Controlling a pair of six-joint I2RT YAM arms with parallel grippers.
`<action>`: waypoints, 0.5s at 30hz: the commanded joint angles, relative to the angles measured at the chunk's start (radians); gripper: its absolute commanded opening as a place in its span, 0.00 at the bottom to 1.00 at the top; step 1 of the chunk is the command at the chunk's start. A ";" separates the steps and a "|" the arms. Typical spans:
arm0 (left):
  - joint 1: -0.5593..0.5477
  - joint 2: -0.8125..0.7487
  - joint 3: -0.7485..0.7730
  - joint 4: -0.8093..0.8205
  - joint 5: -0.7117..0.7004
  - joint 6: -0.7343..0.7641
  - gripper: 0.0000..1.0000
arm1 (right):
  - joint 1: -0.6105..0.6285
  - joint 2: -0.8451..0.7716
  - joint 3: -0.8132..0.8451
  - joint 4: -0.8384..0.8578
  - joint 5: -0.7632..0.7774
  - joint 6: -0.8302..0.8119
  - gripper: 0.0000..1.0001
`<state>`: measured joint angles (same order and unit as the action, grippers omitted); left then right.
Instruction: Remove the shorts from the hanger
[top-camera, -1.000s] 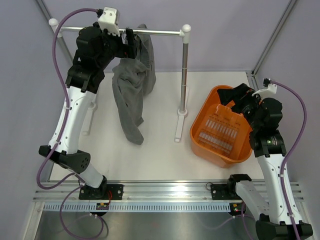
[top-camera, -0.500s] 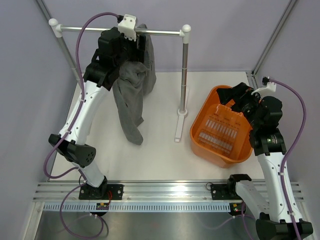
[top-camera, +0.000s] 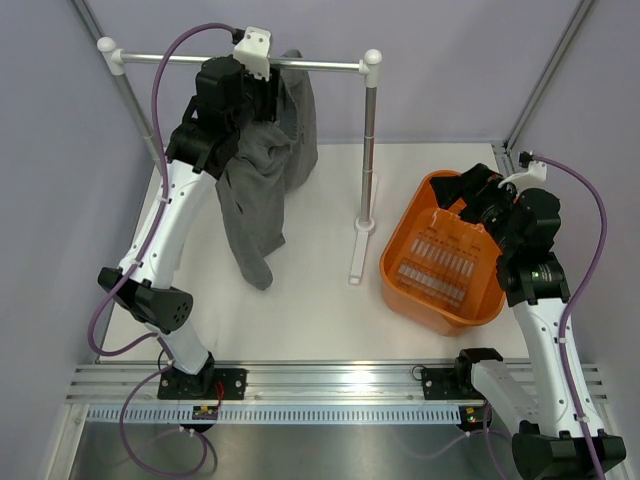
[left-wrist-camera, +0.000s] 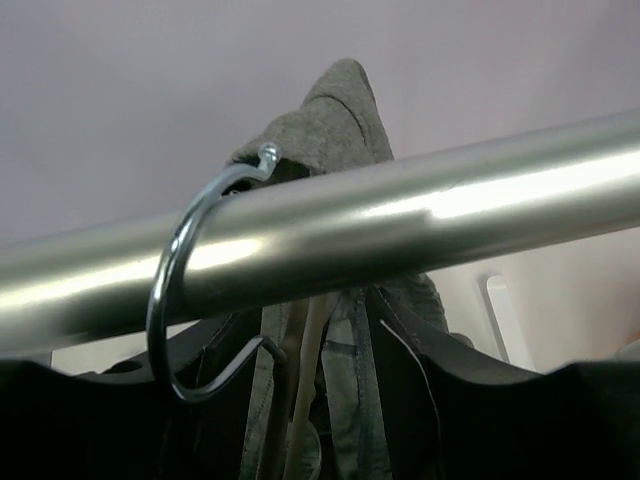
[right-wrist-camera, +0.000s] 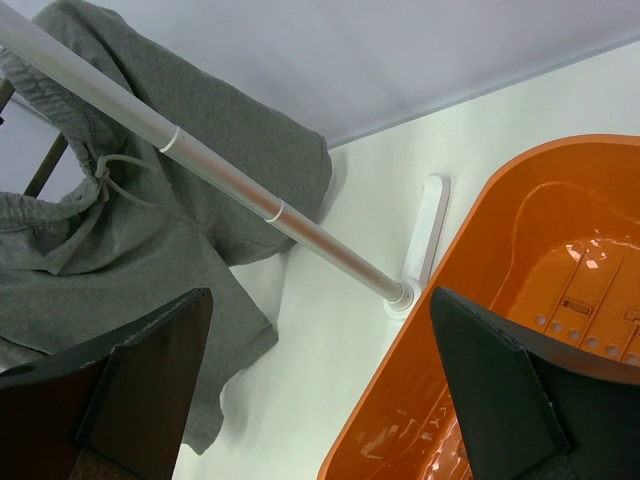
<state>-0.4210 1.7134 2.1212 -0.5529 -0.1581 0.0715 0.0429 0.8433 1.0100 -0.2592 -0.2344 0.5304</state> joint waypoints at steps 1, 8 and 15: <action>-0.002 0.020 0.074 -0.021 -0.014 0.030 0.50 | -0.006 0.002 0.036 0.040 -0.036 -0.015 0.99; -0.002 0.025 0.082 -0.056 -0.011 0.031 0.31 | -0.006 0.004 0.041 0.038 -0.040 -0.012 1.00; -0.004 0.029 0.102 -0.088 -0.004 0.047 0.22 | -0.006 0.007 0.041 0.038 -0.048 -0.007 1.00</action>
<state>-0.4210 1.7374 2.1723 -0.6273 -0.1623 0.0956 0.0429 0.8478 1.0100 -0.2592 -0.2558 0.5308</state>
